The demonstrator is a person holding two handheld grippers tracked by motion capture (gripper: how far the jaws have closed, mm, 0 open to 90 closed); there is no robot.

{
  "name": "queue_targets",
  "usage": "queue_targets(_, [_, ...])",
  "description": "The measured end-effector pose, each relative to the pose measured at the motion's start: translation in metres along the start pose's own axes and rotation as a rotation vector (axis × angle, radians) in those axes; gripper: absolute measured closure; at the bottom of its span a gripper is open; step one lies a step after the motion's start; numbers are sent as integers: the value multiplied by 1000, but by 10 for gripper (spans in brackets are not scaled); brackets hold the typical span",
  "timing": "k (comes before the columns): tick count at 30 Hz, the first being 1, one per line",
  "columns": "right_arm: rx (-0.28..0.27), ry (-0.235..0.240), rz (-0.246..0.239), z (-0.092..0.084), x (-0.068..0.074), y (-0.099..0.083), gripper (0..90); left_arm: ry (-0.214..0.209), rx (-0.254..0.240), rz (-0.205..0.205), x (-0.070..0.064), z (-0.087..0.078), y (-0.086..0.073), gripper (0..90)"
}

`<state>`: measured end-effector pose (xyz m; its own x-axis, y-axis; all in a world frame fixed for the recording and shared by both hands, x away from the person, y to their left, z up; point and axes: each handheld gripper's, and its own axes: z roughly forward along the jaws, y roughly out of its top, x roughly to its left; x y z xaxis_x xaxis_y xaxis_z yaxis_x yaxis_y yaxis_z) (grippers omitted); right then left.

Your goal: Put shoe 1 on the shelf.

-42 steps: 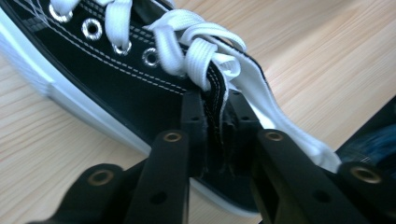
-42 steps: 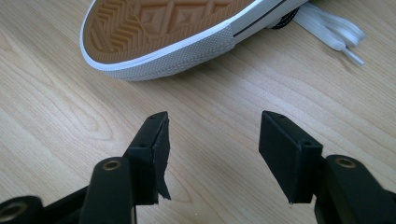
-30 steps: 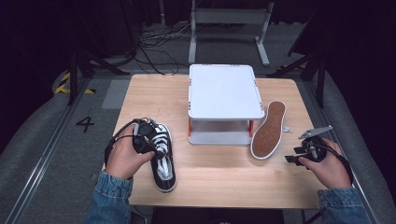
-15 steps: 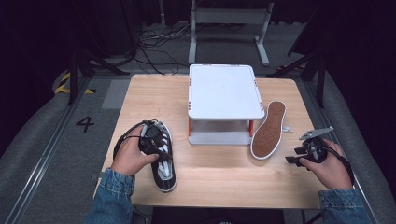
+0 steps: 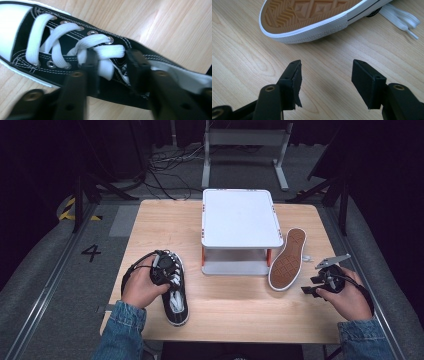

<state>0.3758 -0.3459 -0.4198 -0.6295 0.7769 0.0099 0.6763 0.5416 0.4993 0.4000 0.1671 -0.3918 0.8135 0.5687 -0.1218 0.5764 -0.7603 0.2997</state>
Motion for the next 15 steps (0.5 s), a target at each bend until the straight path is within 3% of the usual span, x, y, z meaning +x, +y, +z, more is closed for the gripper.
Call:
queue_targets(4, [-3, 0, -1, 0, 1, 0, 424, -19, -25, -28, 2, -1, 0, 745])
queue_targets(5, [-5, -1, -3, -1, 2, -1, 424, -19, -25, -28, 2, -1, 0, 724])
queue_targets(6, [-4, 0, -1, -1, 1, -1, 424, -1, -45, 6, 4, -1, 0, 650])
queue_targets(7, [-2, 1, 0, -1, 1, -2, 424, -2, -44, 12, 4, 0, 1, 599])
queue_targets(9, [-3, -1, 0, -1, 1, -2, 423, 3, -28, 24, 3, 3, 3, 567])
queue_targets(11, [1, 1, 7, -1, 0, -4, 423, -23, -21, 18, 6, 5, 3, 592])
queue_targets(15, [-4, 2, 7, -2, 0, -5, 423, -60, -37, -56, 10, 4, -4, 749])
